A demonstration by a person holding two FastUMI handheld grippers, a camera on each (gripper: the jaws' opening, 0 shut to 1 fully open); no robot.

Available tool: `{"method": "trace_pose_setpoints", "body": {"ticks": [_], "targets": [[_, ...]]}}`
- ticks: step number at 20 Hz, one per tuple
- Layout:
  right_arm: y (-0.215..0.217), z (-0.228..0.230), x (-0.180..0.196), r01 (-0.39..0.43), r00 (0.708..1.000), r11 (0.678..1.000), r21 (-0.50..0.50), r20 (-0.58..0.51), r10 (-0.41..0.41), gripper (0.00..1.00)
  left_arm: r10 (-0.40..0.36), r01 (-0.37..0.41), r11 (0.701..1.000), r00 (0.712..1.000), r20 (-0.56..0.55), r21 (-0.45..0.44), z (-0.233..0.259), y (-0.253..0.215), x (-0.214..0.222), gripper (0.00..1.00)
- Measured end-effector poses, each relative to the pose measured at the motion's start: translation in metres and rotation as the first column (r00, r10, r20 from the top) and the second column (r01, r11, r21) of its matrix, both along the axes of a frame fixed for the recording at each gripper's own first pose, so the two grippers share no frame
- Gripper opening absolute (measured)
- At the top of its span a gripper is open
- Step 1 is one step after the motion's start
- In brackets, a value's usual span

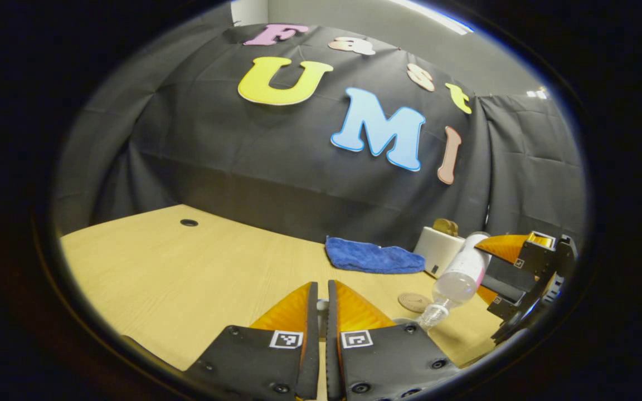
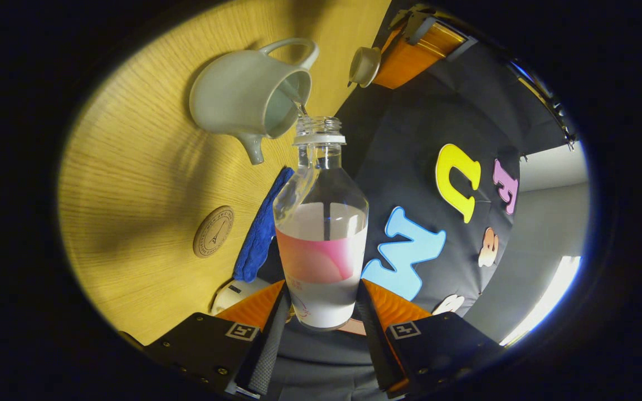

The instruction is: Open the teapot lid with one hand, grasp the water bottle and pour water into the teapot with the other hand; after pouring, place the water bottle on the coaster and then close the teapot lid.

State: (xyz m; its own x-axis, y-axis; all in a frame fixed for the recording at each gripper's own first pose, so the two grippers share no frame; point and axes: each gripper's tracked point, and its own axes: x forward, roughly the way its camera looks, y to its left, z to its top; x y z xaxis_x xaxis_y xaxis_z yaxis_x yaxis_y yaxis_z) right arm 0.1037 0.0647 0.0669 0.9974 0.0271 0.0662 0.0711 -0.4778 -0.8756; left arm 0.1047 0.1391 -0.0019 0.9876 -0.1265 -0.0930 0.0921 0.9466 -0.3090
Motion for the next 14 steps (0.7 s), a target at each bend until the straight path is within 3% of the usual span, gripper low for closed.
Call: {"method": "trace_pose_setpoints", "body": {"ticks": [7,14], "targets": [[0.013,0.015,0.002,-0.061,0.996,0.992,-0.106,0.059,0.067,0.70,0.022,-0.022,1.000,1.000,0.000,-0.004,0.001,0.003,-0.001,0.12],[0.018,0.015,-0.001,-0.085,0.994,0.986,-0.144,0.055,0.094,0.70,0.036,-0.036,0.999,0.999,-0.005,-0.019,0.001,0.007,-0.002,0.12]]}}
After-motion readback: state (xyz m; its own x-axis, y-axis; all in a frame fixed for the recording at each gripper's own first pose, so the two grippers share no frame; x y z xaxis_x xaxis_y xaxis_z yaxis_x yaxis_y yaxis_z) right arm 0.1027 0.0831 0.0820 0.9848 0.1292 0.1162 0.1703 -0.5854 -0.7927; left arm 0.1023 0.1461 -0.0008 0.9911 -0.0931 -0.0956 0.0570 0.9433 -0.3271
